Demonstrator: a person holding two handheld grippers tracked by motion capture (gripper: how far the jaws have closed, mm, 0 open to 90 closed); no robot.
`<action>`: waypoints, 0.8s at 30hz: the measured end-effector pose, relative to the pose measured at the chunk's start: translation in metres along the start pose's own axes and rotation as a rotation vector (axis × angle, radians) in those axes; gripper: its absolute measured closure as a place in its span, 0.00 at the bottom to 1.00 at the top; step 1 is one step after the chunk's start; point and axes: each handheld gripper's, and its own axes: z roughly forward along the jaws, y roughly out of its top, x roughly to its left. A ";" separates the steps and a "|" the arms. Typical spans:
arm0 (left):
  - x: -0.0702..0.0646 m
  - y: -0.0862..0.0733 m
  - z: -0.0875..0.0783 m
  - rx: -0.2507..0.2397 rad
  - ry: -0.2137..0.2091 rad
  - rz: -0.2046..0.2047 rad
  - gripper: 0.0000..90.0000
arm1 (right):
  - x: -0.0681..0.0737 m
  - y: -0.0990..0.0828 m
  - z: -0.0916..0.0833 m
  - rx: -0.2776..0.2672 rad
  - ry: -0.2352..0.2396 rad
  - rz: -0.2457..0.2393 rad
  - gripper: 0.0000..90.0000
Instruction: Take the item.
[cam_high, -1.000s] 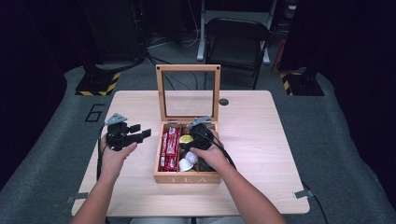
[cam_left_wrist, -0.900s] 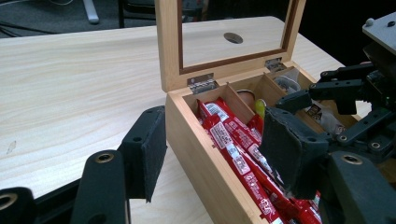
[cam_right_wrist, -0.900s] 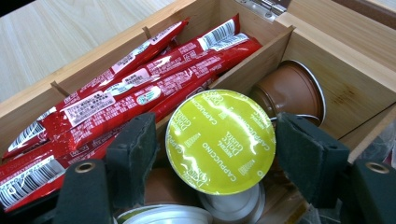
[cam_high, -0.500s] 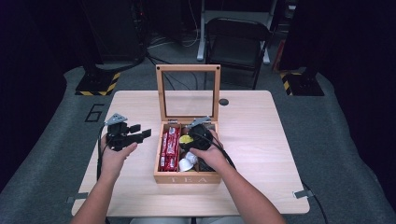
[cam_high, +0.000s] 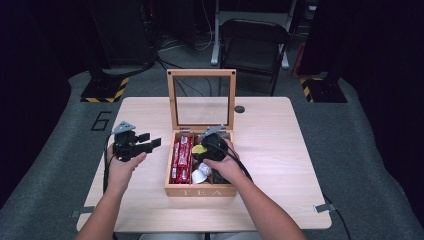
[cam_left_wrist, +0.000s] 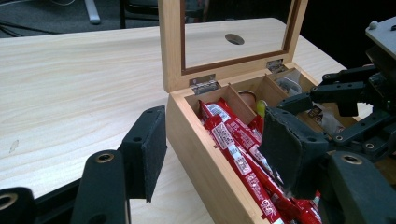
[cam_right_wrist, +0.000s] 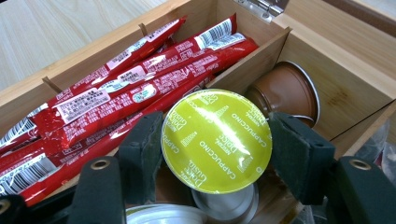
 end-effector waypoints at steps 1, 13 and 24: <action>0.000 0.000 0.000 0.001 0.000 -0.003 0.45 | 0.001 0.000 -0.002 0.001 0.000 0.011 0.41; 0.000 0.000 0.000 0.002 -0.001 -0.007 0.45 | 0.003 0.003 -0.011 -0.027 -0.006 -0.027 0.41; 0.001 0.000 -0.001 -0.005 0.000 -0.010 0.45 | 0.006 0.004 -0.028 -0.052 -0.021 -0.025 0.41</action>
